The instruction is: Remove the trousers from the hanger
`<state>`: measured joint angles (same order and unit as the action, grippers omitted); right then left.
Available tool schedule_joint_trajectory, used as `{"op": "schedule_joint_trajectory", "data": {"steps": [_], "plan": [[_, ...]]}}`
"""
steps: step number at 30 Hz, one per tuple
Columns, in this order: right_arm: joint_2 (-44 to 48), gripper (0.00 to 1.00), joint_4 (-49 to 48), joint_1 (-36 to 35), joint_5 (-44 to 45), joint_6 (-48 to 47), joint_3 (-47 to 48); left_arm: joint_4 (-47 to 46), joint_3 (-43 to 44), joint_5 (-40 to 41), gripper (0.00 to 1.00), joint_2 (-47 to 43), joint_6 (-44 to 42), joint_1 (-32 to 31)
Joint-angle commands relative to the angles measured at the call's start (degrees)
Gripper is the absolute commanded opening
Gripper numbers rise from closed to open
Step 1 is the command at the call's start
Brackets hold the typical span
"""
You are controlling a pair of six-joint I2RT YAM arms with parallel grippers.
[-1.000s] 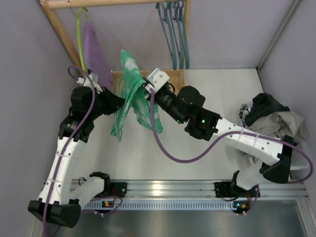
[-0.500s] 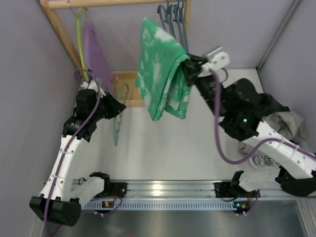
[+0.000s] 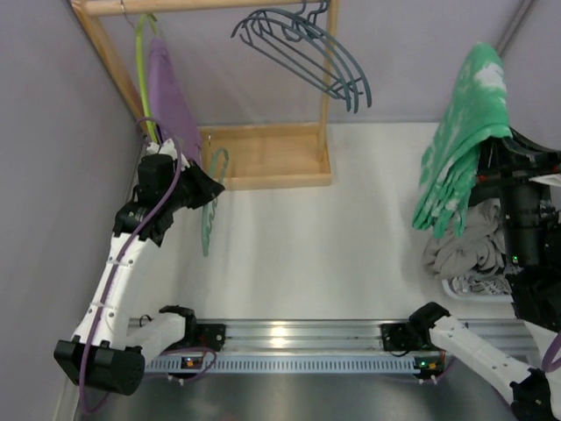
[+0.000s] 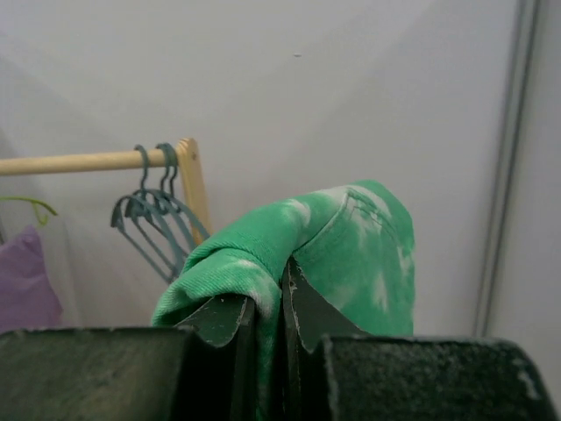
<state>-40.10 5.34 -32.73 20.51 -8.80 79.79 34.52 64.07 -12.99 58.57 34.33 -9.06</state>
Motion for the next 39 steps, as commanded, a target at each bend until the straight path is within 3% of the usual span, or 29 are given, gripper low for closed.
{"op": "schedule_joint_trajectory", "data": {"steps": [1, 9, 13, 21, 29, 34, 39], "plan": [[6.1, 0.0, -0.4, 5.6, -1.0, 2.4, -1.0, -3.2, 3.5, -0.2, 0.0, 0.3, -0.8, 0.1], [16.0, 0.0, 8.2, 16.7, 9.3, 1.2, -5.3, -3.3, 5.5, -0.5, 0.0, 2.0, -0.6, 0.0], [19.8, 0.0, 16.3, 26.9, 14.3, 0.6, -6.3, -3.3, 6.8, -0.2, 0.0, 1.8, -1.1, 0.0], [17.9, 0.0, 22.1, 40.6, 31.6, -6.2, -10.8, -3.4, 8.5, -0.7, 0.0, 2.6, 0.0, -0.1], [13.0, 0.0, 2.8, 42.3, 29.2, -19.3, -27.0, -3.7, 9.4, -2.7, 0.0, 1.9, -1.4, -0.1], [0.0, 0.0, -11.7, 43.1, 24.3, -20.4, -30.4, -3.7, 9.9, -3.1, 0.0, -2.1, -3.2, -0.1], [-15.9, 0.0, -11.6, 43.9, 14.4, -15.6, -26.1, -3.5, 9.8, -3.2, 0.0, -5.3, -6.2, -0.1]]}}
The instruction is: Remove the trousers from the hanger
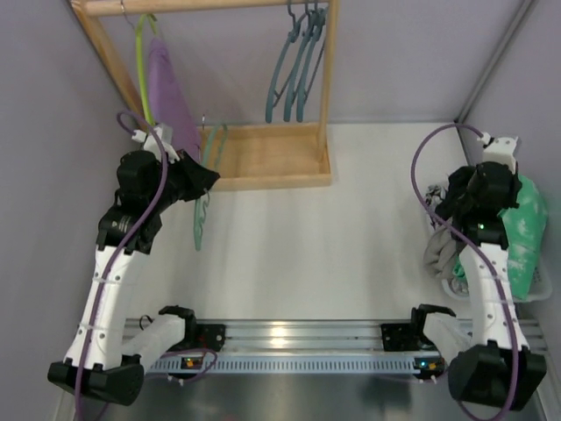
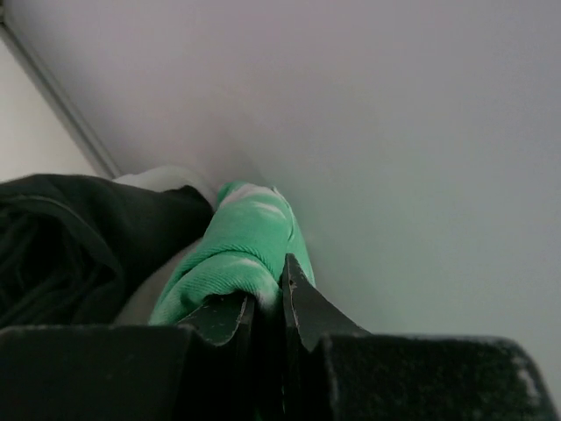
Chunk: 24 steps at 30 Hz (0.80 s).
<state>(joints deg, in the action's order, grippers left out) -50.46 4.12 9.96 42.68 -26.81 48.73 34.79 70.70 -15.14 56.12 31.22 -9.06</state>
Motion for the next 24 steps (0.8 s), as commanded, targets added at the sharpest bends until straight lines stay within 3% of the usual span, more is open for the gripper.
{"op": "schedule_joint_trajectory", "data": {"steps": [1, 7, 13, 16, 17, 19, 22, 24], "plan": [[-7.8, 0.0, -9.1, 1.2, -8.7, 3.9, 7.5, -3.7, 3.7, -2.0, 0.0, -3.4, -3.7, -0.1], [-19.0, 0.0, -4.7, 1.5, -17.1, 8.7, 8.9, -3.8, 6.2, -4.7, 0.0, -3.0, -4.7, -0.1], [-22.1, 0.18, -0.1, 1.7, -24.5, 8.7, 5.6, -3.7, 9.3, -4.2, 0.0, -1.0, -5.6, -0.1], [-18.9, 0.44, 3.6, 2.0, -27.6, 9.7, 5.1, -3.8, 10.2, -3.7, 0.0, 0.5, -5.9, -0.1], [-17.8, 0.63, 4.8, 2.1, -28.8, 10.4, 5.3, -3.8, 10.8, -3.5, 0.0, 1.0, -6.2, -0.1], [-14.2, 0.85, 8.7, 2.3, -30.1, 10.8, 6.5, -3.8, 13.3, -2.8, 0.0, 3.3, -6.9, -0.1], [-9.3, 0.98, 12.9, 2.8, -31.8, 10.8, 9.3, -4.6, 18.8, -1.8, 0.0, 8.2, -7.8, -0.1], [-6.3, 0.99, 17.3, 3.0, -34.0, 10.2, 10.9, -7.1, 22.7, -1.2, 0.0, 10.4, -8.1, -0.1]]}}
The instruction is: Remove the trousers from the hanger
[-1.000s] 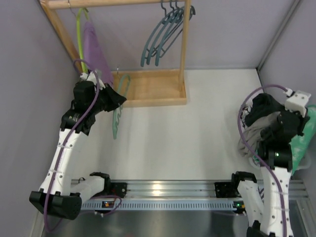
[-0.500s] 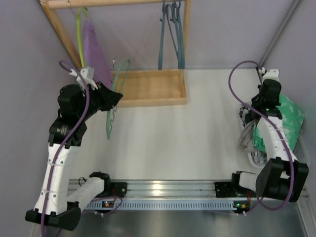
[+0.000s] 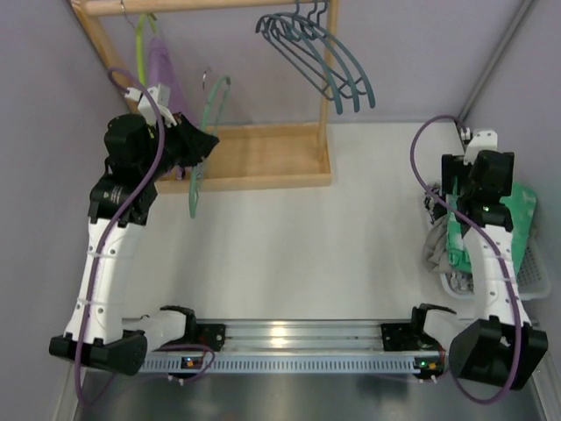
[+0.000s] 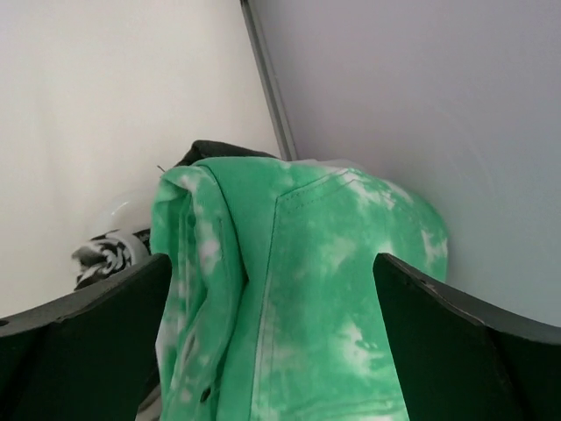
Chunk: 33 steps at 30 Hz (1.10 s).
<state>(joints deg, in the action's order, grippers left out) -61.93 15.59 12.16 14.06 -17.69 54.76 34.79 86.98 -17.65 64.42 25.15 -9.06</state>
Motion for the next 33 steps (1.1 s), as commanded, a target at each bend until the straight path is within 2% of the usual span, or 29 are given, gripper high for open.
{"op": "schedule_joint_trajectory", "data": {"steps": [1, 6, 13, 14, 19, 23, 33], "plan": [[6.0, 0.99, 7.9, 0.8, -6.1, 0.9, 7.2, -8.1, 7.6, 1.3, 0.0, 4.2, -2.2, -0.1], [7.3, 0.99, 20.4, 0.8, -7.6, 1.6, 15.8, -11.6, 16.6, 4.3, 0.0, 11.4, -0.7, -0.2], [7.8, 0.99, 30.0, 0.8, -10.5, 5.8, 29.6, -13.4, 28.1, 13.8, 0.0, 20.8, -0.2, -2.5], [7.5, 0.99, 30.5, 0.8, -10.8, 6.5, 30.7, -13.3, 29.3, 16.2, 0.0, 21.7, -0.3, -3.3], [6.4, 0.99, 33.4, 0.8, -11.8, 7.9, 37.3, -13.7, 35.4, 17.0, 0.0, 27.1, -1.5, -5.2], [5.4, 0.99, 35.7, 0.8, -12.7, 9.5, 40.9, -15.7, 38.8, 20.9, 0.0, 30.3, -3.7, -9.0], [7.5, 0.99, 35.6, 0.8, -13.4, 11.1, 47.4, -18.0, 46.1, 24.2, 0.0, 40.8, -4.5, -12.3]]}}
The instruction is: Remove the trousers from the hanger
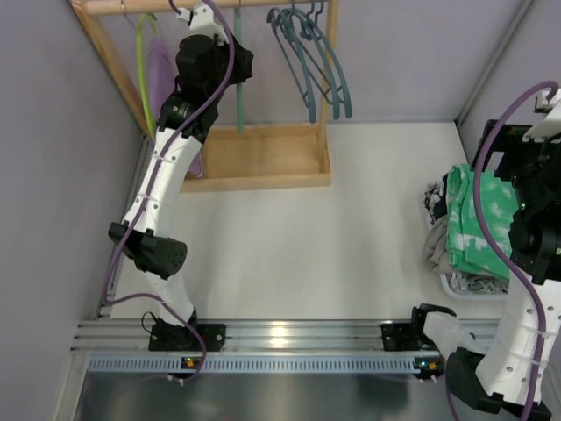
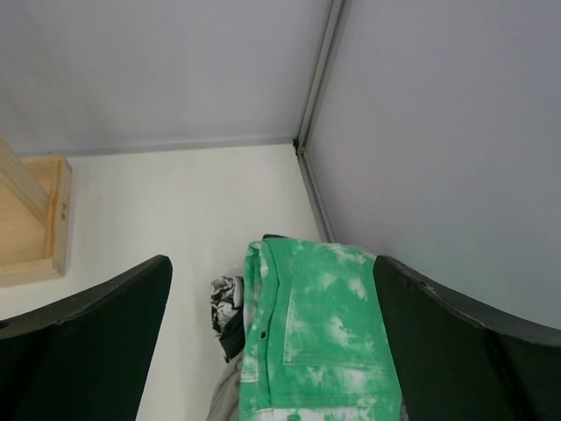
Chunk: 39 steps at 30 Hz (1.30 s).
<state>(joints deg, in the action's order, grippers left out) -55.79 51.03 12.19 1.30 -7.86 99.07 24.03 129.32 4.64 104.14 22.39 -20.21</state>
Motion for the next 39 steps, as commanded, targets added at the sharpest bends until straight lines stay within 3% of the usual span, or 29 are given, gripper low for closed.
{"op": "schedule_joint_trajectory", "data": {"steps": [1, 9, 18, 23, 26, 32, 39], "plan": [[1.6, 0.99, 0.1, 0.7, -0.2, 1.3, 3.1, -7.9, 3.8, 2.5, 0.0, 1.4, -2.8, -2.8], [2.8, 0.99, -0.1, 0.7, 0.9, 1.5, 2.0, -9.6, 5.9, 4.4, 0.0, 6.4, -5.8, -8.3], [3.6, 0.99, 0.0, 0.7, 1.2, 1.4, 2.4, -10.3, 7.2, 5.6, 0.0, 9.7, -4.6, -8.6], [3.8, 0.99, 0.0, 0.7, 0.0, 1.9, 2.1, -10.5, 6.9, 5.6, 0.3, 7.6, -5.2, -8.6], [4.0, 0.99, -0.5, 0.7, -0.2, 2.0, 1.3, -10.5, 5.6, 5.8, 0.36, 4.1, -7.2, -8.5], [3.8, 0.99, -1.5, 0.7, -0.9, 2.7, 1.1, -10.5, -5.9, 8.5, 0.4, -5.9, -9.2, -8.6], [3.8, 0.99, -2.5, 0.7, -2.5, 3.3, -0.1, -8.6, -16.0, 5.3, 0.61, -18.8, -7.5, -8.5]]}}
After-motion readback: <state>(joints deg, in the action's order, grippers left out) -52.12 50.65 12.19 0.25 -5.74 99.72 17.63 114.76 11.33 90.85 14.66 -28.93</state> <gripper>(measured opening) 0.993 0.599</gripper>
